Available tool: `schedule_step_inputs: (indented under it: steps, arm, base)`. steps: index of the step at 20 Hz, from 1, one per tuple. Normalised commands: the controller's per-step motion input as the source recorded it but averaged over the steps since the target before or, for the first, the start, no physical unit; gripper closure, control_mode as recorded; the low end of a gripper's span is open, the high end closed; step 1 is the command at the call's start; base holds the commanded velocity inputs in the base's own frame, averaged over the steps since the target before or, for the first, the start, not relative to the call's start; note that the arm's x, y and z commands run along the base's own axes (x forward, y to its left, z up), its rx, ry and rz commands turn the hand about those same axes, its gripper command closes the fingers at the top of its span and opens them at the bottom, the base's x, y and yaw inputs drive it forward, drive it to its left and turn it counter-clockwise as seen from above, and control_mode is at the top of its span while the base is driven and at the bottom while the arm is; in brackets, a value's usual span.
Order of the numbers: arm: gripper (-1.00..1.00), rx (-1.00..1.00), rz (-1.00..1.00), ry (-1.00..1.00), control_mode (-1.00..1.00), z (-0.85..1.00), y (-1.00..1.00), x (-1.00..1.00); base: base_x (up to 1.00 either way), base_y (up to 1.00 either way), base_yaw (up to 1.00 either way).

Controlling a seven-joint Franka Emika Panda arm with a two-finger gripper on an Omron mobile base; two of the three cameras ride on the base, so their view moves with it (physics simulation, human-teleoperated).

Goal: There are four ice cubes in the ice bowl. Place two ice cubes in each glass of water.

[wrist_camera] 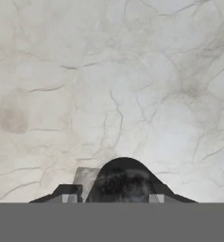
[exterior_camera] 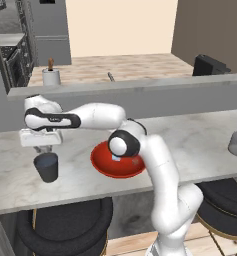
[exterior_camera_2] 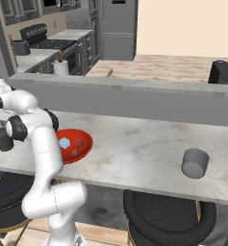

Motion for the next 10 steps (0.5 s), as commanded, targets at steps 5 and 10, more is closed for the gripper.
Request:
schedule_step_inputs:
  steps: [5, 10]
  arm:
    - [1.00, 0.00, 0.00, -0.31, -1.00, -0.04, -0.08, -0.37]
    - [1.00, 0.07, -0.01, -0.33, -1.00, 0.00, -0.33, -0.52]
  base:
    - [0.00, 0.00, 0.00]
    - [0.00, 0.00, 0.00]
